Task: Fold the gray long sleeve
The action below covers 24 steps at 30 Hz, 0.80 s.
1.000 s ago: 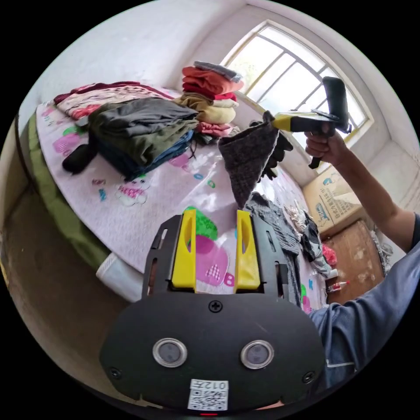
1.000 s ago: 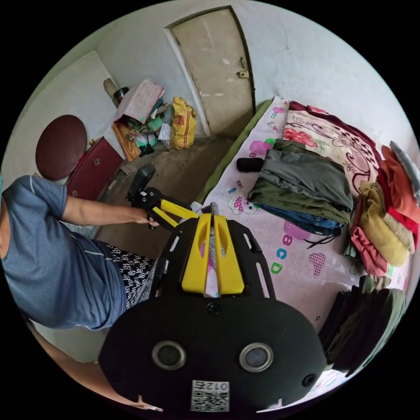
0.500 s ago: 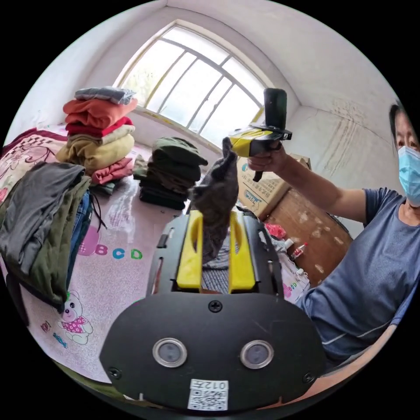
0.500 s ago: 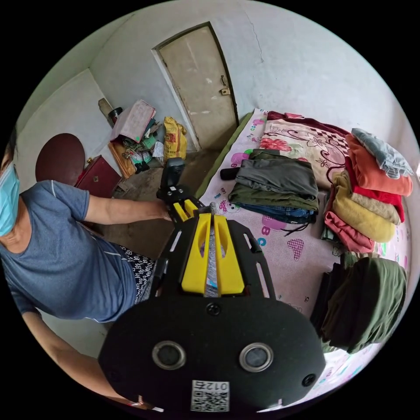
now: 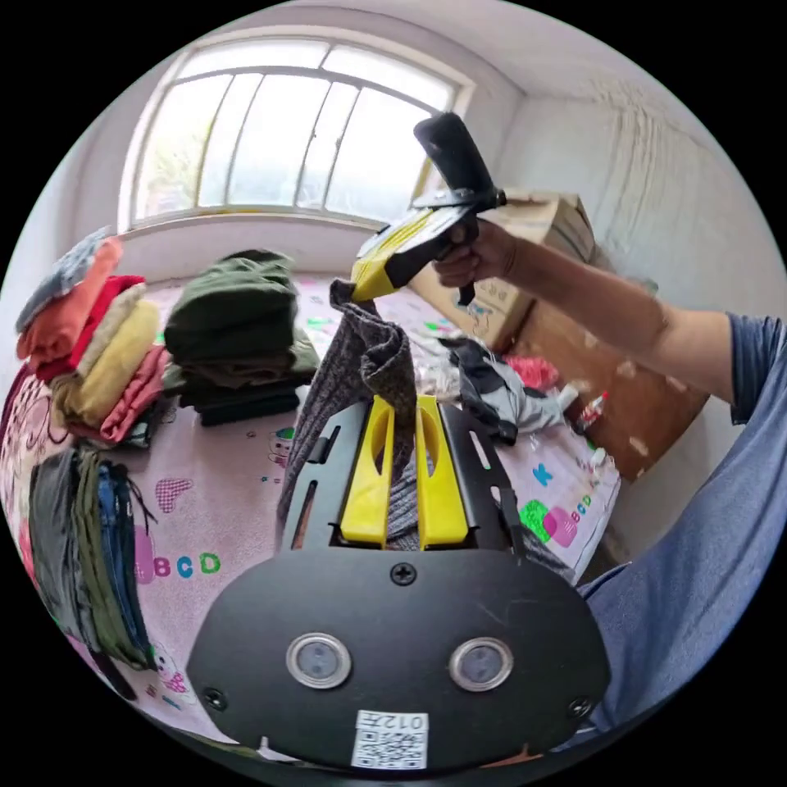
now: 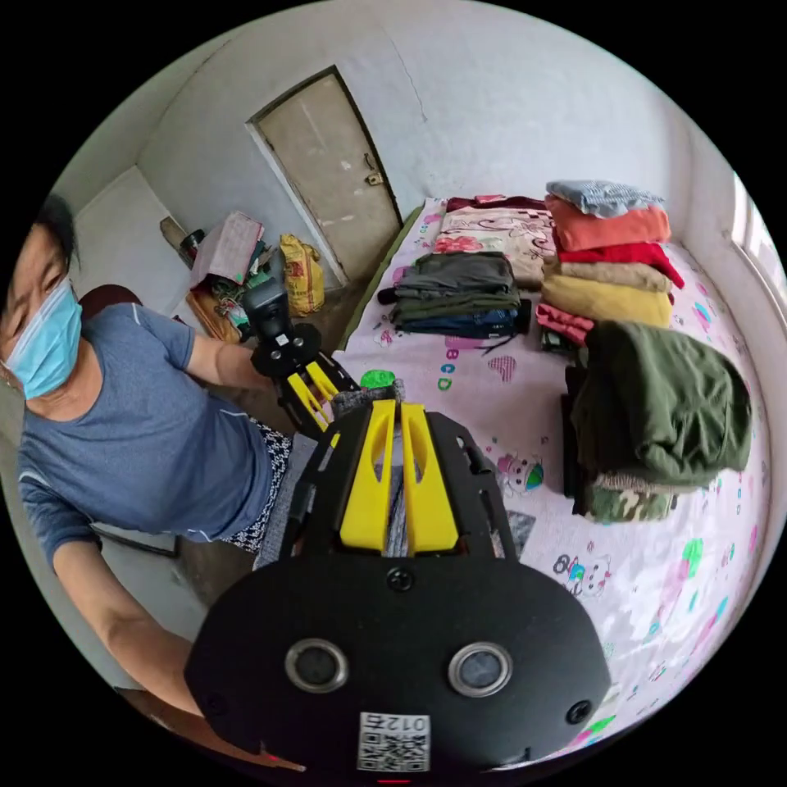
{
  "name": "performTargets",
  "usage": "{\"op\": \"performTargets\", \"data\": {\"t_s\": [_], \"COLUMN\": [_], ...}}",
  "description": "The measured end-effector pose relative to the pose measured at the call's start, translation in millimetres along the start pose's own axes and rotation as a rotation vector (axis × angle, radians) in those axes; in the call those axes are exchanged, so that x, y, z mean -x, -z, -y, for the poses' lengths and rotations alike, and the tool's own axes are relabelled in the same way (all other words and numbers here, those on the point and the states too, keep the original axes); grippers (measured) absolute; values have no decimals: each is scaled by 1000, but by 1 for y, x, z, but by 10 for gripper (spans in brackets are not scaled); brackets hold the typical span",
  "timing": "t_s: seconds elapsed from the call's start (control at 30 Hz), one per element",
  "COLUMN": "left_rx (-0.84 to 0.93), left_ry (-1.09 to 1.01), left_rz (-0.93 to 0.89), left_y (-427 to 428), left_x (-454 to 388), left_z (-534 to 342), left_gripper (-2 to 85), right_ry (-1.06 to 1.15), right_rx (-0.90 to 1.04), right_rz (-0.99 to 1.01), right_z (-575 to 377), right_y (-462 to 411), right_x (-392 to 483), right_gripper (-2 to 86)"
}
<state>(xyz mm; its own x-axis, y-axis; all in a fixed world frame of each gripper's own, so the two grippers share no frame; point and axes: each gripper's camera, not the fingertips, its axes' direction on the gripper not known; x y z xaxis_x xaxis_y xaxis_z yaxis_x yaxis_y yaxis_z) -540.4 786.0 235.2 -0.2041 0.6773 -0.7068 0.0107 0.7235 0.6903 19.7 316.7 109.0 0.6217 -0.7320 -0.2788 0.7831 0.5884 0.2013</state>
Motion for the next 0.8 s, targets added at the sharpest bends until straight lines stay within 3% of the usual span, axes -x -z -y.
{"op": "performTargets", "data": {"t_s": [0.23,0.43,0.6,0.7,0.8], "left_rx": [382,591,744,666,567], "left_ry": [-245,-191,-63,-93,-80], "left_rz": [18,-49,-253,-339,-391], "left_y": [-233,-374,-430,-409,-372], "left_x": [-92,-100,-75,-57,-20], "left_z": [18,-14,-30,-37,-41], "left_gripper": [56,71,128,137,120], "right_ry": [-346,-554,-687,-804,-950], "right_rx": [-59,-101,13,32,-72], "right_rz": [57,51,-4,-73,-223], "right_z": [-244,-377,-427,-460,-490], "right_y": [-47,-122,-172,-183,-173], "right_x": [-64,-93,-109,-111,-103], "right_gripper": [9,11,18,19,17]}}
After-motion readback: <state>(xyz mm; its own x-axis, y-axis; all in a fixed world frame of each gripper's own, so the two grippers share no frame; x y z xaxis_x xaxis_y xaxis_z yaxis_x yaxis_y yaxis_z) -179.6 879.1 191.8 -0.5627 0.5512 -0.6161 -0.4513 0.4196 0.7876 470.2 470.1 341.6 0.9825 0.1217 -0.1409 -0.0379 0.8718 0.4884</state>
